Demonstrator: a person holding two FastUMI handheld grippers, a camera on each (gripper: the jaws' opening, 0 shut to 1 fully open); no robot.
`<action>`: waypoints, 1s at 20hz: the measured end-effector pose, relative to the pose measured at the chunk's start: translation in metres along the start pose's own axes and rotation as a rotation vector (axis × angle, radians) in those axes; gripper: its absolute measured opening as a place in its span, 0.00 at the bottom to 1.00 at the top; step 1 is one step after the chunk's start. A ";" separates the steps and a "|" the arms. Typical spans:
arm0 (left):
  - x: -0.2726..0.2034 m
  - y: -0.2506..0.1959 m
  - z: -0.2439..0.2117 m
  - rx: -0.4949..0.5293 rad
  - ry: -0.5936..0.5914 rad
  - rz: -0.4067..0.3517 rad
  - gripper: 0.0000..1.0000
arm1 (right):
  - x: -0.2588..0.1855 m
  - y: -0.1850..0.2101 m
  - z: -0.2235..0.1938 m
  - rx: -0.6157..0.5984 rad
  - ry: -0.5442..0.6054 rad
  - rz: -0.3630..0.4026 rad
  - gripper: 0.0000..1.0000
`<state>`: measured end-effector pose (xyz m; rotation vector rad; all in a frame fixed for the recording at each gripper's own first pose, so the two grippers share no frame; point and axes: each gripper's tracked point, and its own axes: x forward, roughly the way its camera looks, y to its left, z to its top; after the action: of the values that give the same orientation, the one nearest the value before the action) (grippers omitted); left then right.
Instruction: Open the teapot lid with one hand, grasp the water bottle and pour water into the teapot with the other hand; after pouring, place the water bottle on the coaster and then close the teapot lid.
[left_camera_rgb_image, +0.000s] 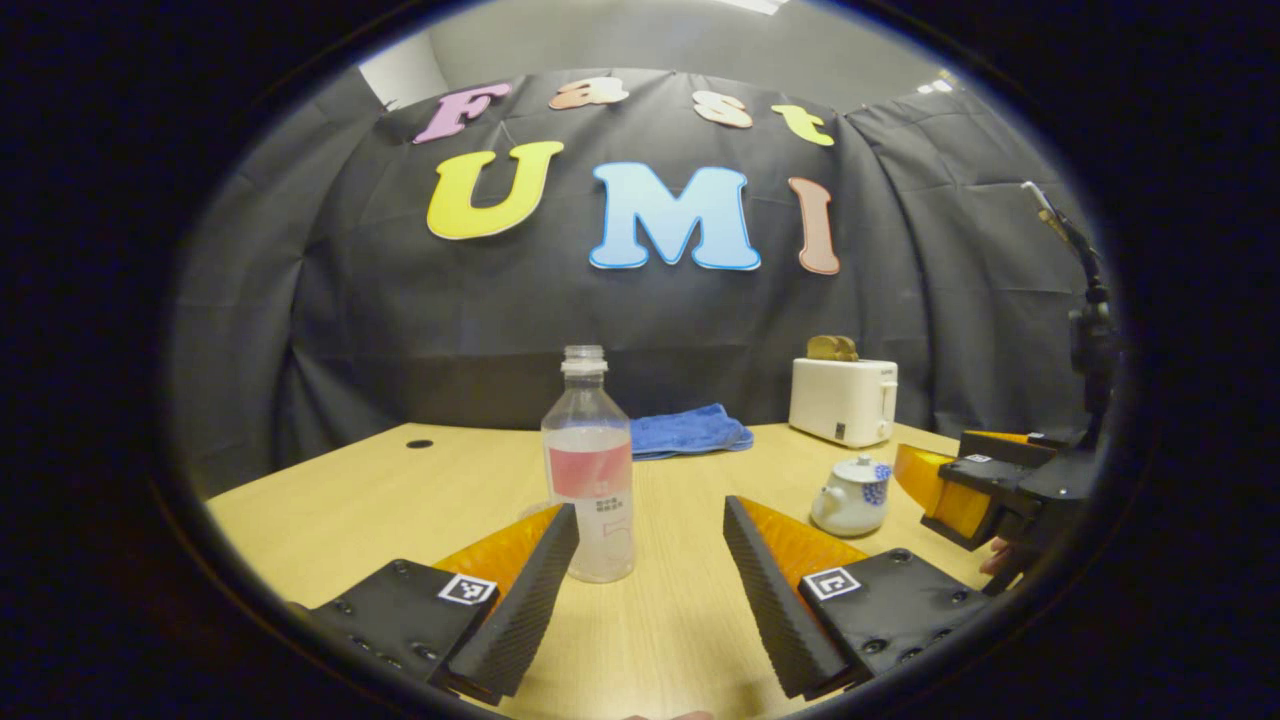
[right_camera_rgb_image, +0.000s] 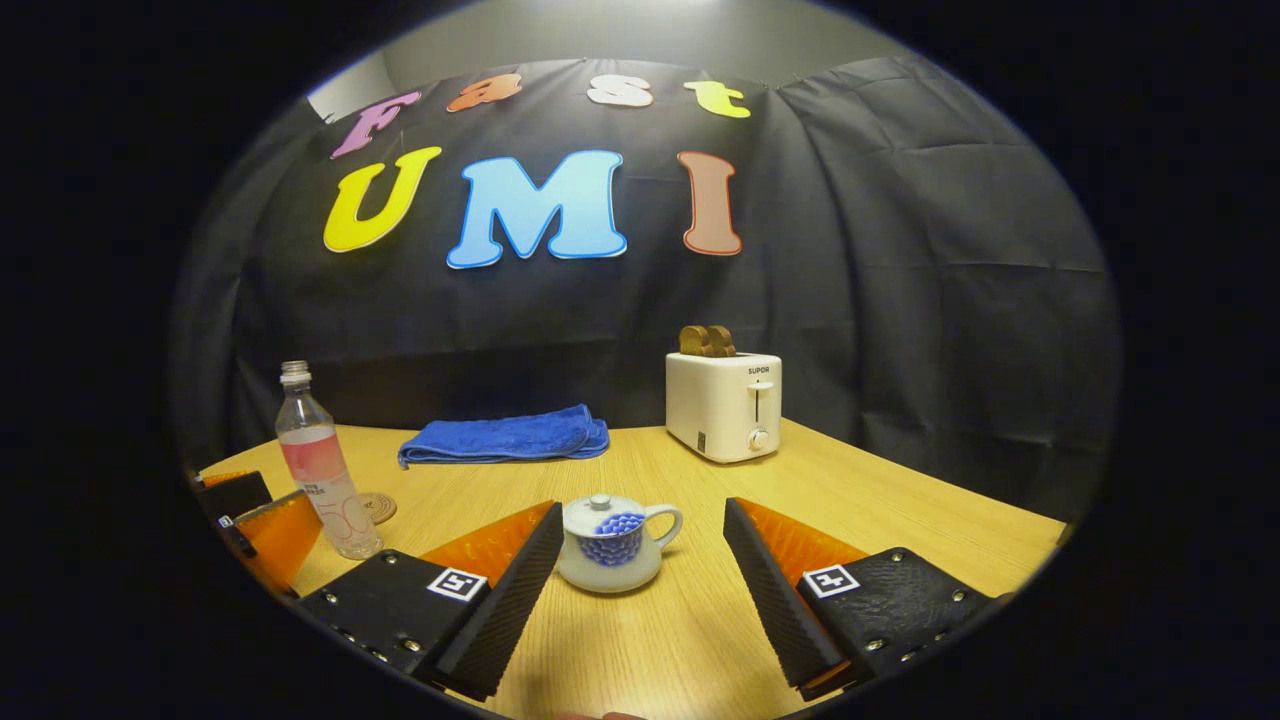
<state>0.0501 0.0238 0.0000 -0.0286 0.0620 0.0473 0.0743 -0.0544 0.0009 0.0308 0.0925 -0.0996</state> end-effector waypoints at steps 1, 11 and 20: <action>0.002 0.001 0.003 -0.001 -0.005 0.002 1.00 | 0.008 0.004 -0.004 -0.006 0.022 0.010 0.99; 0.027 0.025 0.029 -0.012 -0.028 0.023 1.00 | 0.055 0.021 -0.006 -0.078 0.078 0.045 0.95; 0.035 0.033 0.031 -0.019 -0.030 0.020 1.00 | 0.063 0.027 -0.004 -0.083 0.074 0.053 0.47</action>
<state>0.0858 0.0594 0.0276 -0.0466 0.0320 0.0681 0.1390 -0.0338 -0.0082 -0.0458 0.1698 -0.0416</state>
